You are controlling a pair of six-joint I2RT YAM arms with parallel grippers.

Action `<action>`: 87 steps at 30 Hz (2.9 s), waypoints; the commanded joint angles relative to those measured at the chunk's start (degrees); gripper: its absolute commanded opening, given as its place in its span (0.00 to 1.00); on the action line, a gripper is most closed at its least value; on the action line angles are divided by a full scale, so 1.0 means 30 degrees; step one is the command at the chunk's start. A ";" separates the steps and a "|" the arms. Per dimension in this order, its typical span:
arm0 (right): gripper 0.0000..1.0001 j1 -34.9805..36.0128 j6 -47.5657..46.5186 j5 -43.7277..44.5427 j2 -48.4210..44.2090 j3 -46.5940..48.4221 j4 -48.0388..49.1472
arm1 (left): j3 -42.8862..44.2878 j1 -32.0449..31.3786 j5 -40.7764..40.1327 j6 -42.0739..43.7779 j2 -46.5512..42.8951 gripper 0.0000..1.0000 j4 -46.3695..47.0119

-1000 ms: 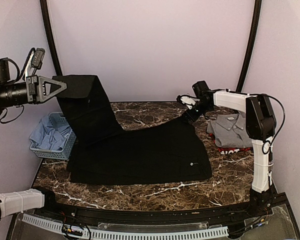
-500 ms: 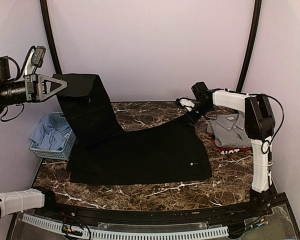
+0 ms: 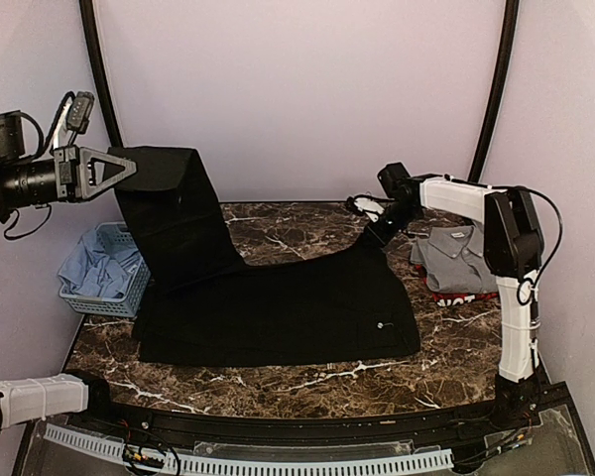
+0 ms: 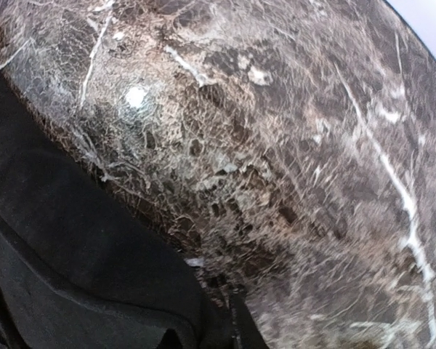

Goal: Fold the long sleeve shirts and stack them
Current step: Pick up the 1/3-folded shirt from the center of the board, then fold the 1/3-folded shirt at the center of the board.

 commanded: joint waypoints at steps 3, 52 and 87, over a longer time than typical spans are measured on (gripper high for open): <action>0.08 0.0585 0.1223 0.0506 -0.2792 -0.3167 0.1098 | -0.0102 -0.0056 -0.1430 0.0316 0.0463 0.00 0.0122; 0.28 0.6124 0.8299 1.1246 -0.9554 -1.4786 0.4057 | 0.1310 -0.0042 -0.4102 0.1872 0.0430 0.00 -0.2984; 0.56 0.4832 1.1189 0.7997 -0.6177 -1.2201 0.7646 | -0.4928 -0.0059 -0.2332 0.1564 -0.0804 0.00 0.0816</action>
